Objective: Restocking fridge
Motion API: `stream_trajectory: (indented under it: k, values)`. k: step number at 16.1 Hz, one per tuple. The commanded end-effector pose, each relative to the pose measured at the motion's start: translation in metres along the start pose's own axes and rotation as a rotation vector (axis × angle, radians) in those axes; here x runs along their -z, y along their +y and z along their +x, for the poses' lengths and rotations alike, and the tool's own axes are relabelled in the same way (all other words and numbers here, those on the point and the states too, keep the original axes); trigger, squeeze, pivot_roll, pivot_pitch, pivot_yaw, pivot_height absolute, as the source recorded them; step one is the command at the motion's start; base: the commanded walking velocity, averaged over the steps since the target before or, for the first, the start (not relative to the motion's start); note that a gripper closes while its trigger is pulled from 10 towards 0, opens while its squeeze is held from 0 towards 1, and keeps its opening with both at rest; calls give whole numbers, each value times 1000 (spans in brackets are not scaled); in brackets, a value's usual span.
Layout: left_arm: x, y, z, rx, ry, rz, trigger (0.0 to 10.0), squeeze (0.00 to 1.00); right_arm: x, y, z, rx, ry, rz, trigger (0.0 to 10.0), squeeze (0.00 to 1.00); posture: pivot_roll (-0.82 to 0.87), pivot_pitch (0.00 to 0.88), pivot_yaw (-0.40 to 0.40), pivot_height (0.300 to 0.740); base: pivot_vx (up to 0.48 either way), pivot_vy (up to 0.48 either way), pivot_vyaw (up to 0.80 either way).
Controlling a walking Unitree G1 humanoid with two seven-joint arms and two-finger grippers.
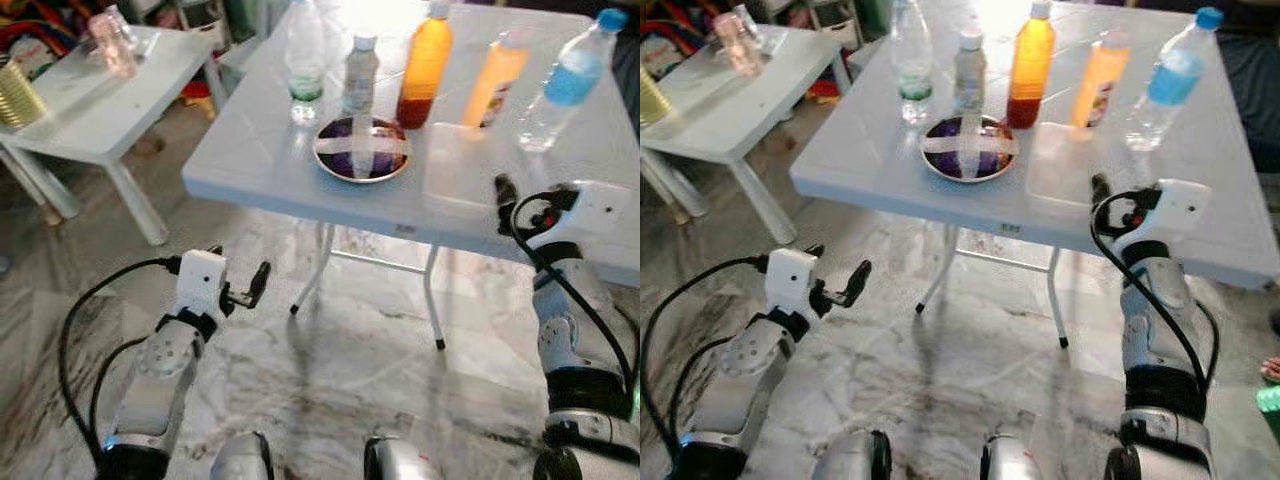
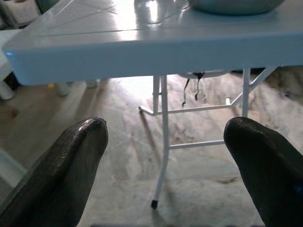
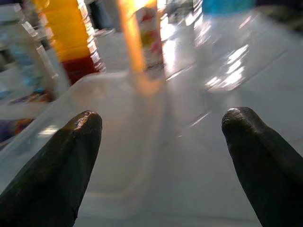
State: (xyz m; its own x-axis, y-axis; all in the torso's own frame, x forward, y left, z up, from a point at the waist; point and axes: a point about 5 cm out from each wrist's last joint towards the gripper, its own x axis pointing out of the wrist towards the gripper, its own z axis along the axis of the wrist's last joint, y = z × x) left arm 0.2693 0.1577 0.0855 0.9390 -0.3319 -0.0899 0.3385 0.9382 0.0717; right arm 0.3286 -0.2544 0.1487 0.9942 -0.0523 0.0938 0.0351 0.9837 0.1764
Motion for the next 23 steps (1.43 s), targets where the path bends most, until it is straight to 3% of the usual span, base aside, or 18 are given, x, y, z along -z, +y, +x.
stream_trajectory:
  k: [1,4,5,6,7,11,22,23]
  values:
    - [0,1,-3,4,11,13,10000,0,5,3,3,-55,30,39,10000,0,75,185,68,740,0,0,0]
    - [-3,1,-3,-1,11,19,10000,0,10,15,7,-112,49,73,10000,0,83,186,64,740,0,0,0]
    - [-3,2,-4,-6,12,20,10000,0,12,17,7,-120,50,124,4627,0,91,186,58,740,0,0,0]
    - [-3,2,-4,-6,12,20,10000,0,13,17,7,-122,50,137,4627,0,91,186,58,740,0,0,0]
    - [-3,1,-5,-7,14,19,10000,0,14,18,7,-144,50,143,0,0,91,186,54,740,0,0,0]
    - [-2,-2,-4,-10,15,12,10000,0,18,18,5,-170,68,182,0,0,79,183,47,740,0,0,0]
    - [-5,-5,1,-10,2,8,10000,0,25,16,1,-80,67,366,0,0,69,173,42,740,0,0,0]
    - [-5,-5,1,-11,1,8,10000,0,27,15,1,-57,67,386,667,0,69,173,42,740,0,0,0]
